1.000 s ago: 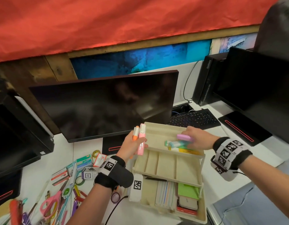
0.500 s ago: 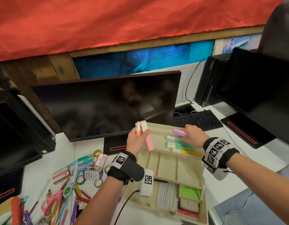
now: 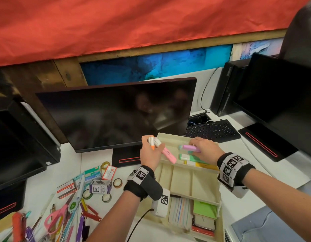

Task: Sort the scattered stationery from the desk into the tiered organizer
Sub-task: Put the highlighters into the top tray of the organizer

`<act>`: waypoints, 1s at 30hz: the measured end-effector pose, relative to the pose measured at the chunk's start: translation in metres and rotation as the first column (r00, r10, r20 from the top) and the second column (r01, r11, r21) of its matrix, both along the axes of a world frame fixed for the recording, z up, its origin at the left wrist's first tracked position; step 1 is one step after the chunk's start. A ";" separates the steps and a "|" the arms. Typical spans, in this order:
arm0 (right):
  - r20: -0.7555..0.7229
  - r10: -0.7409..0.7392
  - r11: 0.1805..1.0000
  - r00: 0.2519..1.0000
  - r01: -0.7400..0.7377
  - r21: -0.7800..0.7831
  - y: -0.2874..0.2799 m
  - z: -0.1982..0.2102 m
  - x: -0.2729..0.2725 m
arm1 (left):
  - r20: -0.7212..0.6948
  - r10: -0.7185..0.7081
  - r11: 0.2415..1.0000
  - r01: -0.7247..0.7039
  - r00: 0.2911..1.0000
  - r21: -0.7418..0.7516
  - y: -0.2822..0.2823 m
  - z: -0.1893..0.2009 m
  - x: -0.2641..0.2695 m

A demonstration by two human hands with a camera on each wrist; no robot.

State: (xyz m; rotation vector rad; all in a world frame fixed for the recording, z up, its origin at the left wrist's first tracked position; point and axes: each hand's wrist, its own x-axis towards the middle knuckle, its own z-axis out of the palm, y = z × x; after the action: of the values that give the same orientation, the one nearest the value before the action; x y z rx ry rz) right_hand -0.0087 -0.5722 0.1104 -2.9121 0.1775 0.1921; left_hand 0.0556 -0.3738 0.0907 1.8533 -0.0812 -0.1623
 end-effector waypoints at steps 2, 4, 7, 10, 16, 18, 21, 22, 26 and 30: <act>0.008 0.009 0.999 1.000 -0.009 0.032 0.000 0.001 0.001 | 0.015 0.032 0.999 -0.032 0.999 -0.003 -0.006 0.001 -0.002; -0.019 0.023 0.999 1.000 -0.023 0.042 -0.002 0.004 0.003 | 0.026 0.057 0.998 -0.057 0.998 0.004 -0.010 0.003 -0.004; -0.066 -0.005 0.999 0.998 0.008 0.047 -0.007 0.011 0.008 | 0.050 0.046 0.993 -0.051 0.998 0.109 -0.012 0.002 -0.007; -0.092 0.023 0.998 0.996 -0.028 -0.056 -0.008 0.013 0.009 | 0.123 0.000 0.951 -0.038 0.992 0.307 -0.012 -0.002 -0.010; -0.168 0.006 0.999 0.986 -0.015 -0.050 -0.005 0.008 0.008 | 0.238 -0.194 0.728 -0.023 0.952 0.685 0.001 -0.011 -0.011; -0.219 0.016 1.000 0.976 -0.017 -0.001 -0.009 0.012 0.012 | 0.231 -0.219 0.736 0.006 0.948 0.677 0.004 -0.014 -0.011; -0.281 0.047 0.999 0.959 -0.047 0.005 -0.010 0.020 0.021 | 0.257 -0.245 0.774 0.029 0.935 0.632 0.007 -0.013 -0.012; -0.298 0.047 0.998 0.953 -0.055 -0.019 -0.009 0.022 0.023 | 0.261 -0.257 0.777 0.038 0.931 0.629 0.008 -0.012 -0.012; -0.313 0.024 0.986 0.949 -0.074 -0.149 0.001 0.027 0.031 | 0.260 -0.393 0.697 0.101 0.882 0.710 0.009 -0.005 -0.014; -0.187 -0.053 0.991 0.981 0.029 -0.131 0.005 0.024 0.031 | 0.217 -0.620 0.556 0.226 0.754 0.800 -0.008 0.005 -0.018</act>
State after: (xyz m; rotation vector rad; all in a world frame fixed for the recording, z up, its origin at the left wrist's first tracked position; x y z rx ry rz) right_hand 0.0224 -0.5673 0.1348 -3.0108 0.2910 0.4694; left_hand 0.0373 -0.3817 0.0953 2.6370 -0.9936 -0.0737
